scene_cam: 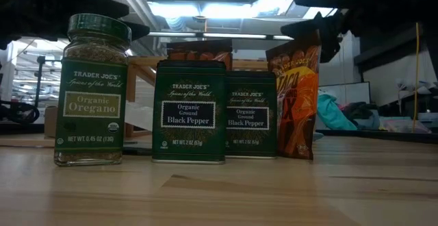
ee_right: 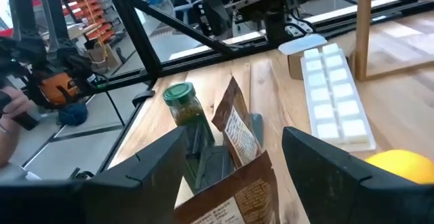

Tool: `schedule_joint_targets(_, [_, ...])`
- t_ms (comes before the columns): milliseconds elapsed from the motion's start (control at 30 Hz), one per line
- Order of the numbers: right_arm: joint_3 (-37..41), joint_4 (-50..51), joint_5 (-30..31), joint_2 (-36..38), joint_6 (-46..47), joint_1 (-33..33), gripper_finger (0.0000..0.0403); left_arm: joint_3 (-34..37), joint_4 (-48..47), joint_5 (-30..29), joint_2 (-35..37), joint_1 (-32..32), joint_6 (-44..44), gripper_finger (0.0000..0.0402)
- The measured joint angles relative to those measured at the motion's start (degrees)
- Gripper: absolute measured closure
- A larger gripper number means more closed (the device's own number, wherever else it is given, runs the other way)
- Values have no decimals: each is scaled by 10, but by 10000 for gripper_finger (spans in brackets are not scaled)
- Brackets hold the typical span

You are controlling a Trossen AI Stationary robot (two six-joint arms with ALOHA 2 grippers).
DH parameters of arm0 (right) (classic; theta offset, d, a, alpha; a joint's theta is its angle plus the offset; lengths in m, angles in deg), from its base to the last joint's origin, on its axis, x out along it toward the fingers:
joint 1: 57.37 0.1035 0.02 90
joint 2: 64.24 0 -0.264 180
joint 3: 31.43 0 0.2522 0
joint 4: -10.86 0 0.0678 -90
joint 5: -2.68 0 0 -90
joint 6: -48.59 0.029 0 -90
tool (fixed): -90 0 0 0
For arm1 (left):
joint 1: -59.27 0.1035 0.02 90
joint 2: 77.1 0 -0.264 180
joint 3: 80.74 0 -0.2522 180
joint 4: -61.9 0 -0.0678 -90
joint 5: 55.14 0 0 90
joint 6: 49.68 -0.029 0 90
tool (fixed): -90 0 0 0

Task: Shelf spices
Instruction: Put the right orange seasoning pack on the shelf

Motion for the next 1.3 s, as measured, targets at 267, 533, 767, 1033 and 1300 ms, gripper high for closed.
schedule_joint_targets(267, [0,6,3,10,1,0,152,0,-2,0,0,0,11,34])
schedule_joint_targets(533, [0,83,25,97,-22,0,152,0,-11,0,0,0,12,34])
schedule_joint_targets(767, [0,222,79,215,-27,3,152,0,-11,0,0,0,12,34])
schedule_joint_targets(1033, [1,358,233,220,83,121,152,0,-11,1,0,0,16,34])
schedule_joint_targets(1300, [1,321,426,149,170,267,152,0,-11,1,0,0,19,34])
